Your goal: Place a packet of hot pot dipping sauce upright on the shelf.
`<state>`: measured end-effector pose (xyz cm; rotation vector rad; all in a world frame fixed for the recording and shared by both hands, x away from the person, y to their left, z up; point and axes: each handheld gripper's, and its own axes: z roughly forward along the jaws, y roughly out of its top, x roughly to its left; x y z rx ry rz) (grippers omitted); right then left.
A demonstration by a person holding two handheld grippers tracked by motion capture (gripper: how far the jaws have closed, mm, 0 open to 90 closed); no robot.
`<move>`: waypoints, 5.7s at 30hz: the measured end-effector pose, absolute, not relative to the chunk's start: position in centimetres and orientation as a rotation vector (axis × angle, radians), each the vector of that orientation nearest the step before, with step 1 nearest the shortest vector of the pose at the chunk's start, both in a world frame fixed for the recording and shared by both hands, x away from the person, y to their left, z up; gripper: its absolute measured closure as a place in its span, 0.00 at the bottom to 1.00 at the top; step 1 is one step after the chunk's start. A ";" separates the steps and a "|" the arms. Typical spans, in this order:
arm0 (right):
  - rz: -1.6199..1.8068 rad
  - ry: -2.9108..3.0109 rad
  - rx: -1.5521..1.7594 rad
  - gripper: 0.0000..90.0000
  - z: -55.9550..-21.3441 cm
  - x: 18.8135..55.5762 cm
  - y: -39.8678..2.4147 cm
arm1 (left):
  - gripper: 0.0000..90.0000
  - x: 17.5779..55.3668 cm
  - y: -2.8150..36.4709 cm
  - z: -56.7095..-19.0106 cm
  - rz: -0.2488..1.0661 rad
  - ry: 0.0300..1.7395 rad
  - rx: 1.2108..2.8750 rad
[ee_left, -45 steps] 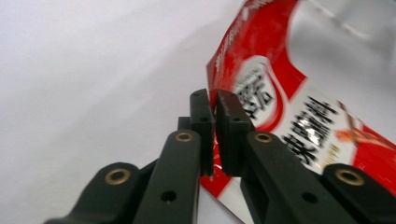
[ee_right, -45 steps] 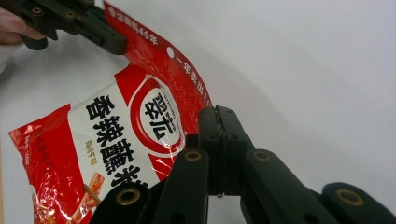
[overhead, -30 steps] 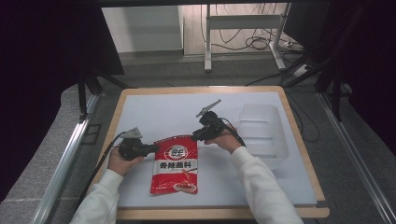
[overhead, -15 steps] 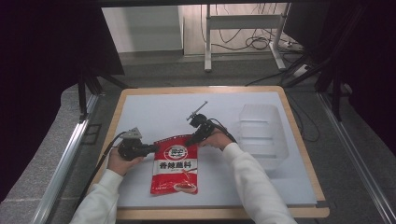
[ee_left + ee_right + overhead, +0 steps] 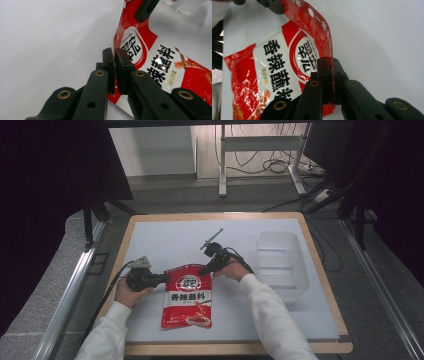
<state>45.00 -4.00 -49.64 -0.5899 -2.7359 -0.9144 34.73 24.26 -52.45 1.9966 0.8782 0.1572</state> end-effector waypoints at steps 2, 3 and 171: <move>-0.933 -2.727 -0.571 0.98 -49.4 44.9 -4.1 | 0.93 34.8 24.6 -52.5 0.163 0.899 1.976; -0.933 -2.727 -0.571 0.98 -49.4 44.9 -4.1 | 0.89 34.8 24.6 -52.5 0.163 0.899 1.976; -1.563 -2.785 -0.766 1.00 -28.6 49.9 -30.5 | 0.32 29.9 25.3 -52.5 0.235 1.085 1.974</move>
